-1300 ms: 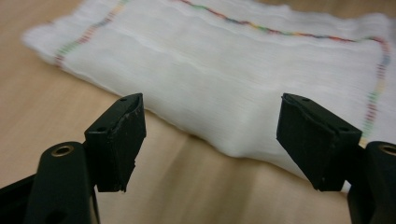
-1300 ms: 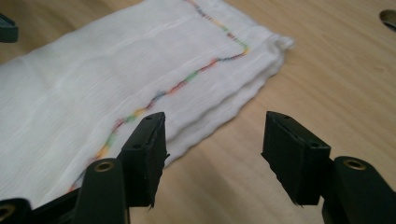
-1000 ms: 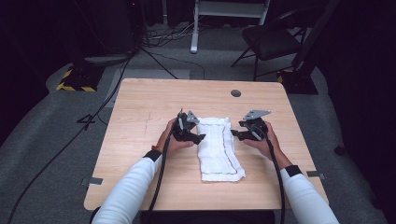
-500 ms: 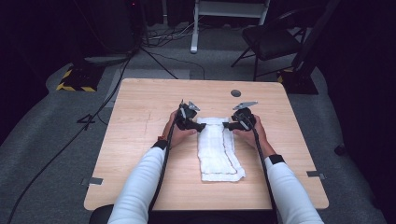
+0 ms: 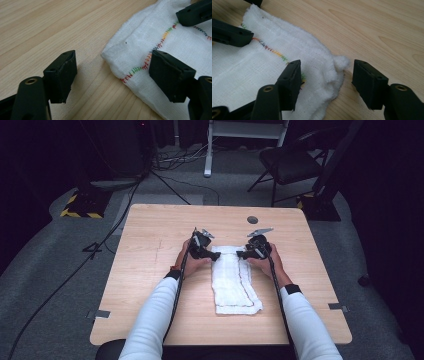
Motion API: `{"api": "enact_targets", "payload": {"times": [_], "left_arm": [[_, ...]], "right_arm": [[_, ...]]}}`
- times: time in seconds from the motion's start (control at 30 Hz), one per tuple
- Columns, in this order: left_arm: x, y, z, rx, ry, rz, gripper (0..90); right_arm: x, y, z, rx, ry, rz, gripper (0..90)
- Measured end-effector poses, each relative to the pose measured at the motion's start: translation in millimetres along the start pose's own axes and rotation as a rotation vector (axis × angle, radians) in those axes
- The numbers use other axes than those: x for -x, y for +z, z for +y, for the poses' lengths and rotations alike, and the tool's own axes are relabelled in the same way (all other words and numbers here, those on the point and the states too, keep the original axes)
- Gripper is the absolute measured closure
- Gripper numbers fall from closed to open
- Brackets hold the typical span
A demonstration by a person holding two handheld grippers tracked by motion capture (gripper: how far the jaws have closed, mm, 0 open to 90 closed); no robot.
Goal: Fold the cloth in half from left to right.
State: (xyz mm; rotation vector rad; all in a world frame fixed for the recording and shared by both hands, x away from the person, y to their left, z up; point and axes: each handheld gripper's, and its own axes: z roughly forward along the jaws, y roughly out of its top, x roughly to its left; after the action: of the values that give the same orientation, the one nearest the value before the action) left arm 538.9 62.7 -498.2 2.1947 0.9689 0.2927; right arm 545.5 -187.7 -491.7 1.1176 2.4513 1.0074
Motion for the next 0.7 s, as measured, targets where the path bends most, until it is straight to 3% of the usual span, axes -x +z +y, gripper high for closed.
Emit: {"api": "enact_targets", "payload": {"times": [0.2, 0.33, 0.43, 0.57, 0.7], "left_arm": [[1.8, 0.8, 0.3, -0.004, 0.023, 0.001, 23.3], [3.1, 0.3, 0.7, -0.005, 0.037, -0.009, 28.1], [4.8, -1.2, 1.1, -0.007, 0.055, -0.042, 39.1], [7.0, -2.3, 3.0, -0.019, 0.088, -0.097, 60.3], [6.3, -2.1, 5.3, -0.029, 0.098, -0.126, 72.4]], "right_arm": [[1.8, 0.2, -1.3, 0.003, 0.003, 0.007, 41.1], [-1.5, -0.3, -1.2, 0.006, -0.018, 0.034, 54.6], [-2.1, -0.6, -1.2, 0.008, -0.022, 0.061, 63.8], [-4.4, -0.5, -0.2, 0.000, -0.025, 0.087, 76.1], [-7.0, -0.2, 2.3, -0.008, -0.056, 0.079, 80.6]]}}
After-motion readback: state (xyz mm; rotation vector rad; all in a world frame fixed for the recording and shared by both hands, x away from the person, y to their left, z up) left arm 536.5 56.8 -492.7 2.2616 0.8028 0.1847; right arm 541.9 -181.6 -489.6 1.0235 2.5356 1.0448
